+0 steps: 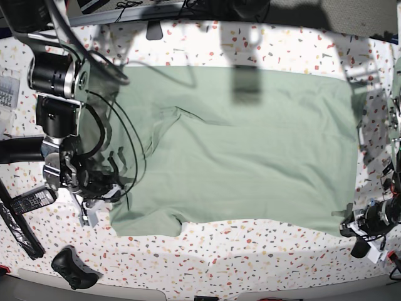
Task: Fold the T-shirt properly
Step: 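Hold the shirt edge with both grippers and pull it taut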
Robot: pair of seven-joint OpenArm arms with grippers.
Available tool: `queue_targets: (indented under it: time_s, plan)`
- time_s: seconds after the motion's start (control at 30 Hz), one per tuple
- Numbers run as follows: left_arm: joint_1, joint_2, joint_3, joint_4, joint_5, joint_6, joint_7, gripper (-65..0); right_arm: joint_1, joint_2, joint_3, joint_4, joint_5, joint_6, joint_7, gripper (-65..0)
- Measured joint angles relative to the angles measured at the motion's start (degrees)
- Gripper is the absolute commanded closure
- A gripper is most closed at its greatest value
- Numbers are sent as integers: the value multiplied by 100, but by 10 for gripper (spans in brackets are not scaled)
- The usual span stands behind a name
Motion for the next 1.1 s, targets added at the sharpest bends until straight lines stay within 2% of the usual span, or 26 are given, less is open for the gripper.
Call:
queue_targets:
  time_s: [0.13, 0.4, 0.73, 0.87, 1.1]
  plan:
    - [0, -2, 0, 0, 4, 2, 66, 0, -7, 15, 0, 96, -39, 0, -46, 0]
    - [0, -2, 0, 0, 2, 2, 133, 0, 0, 13, 0, 682, -44, 2, -632, 0]
    - [15, -208, 0, 0, -2, -13, 170, 0, -2, 11, 0, 708, -46, 2, -732, 0]
    - [63, -205, 0, 0, -339, -15, 680, 0, -2, 15, 0, 708, -57, 59, -763, 0]
    - [275, -192, 0, 0, -560, -15, 417, 0, -4, 15, 0, 951, -304, 149, -796, 0]
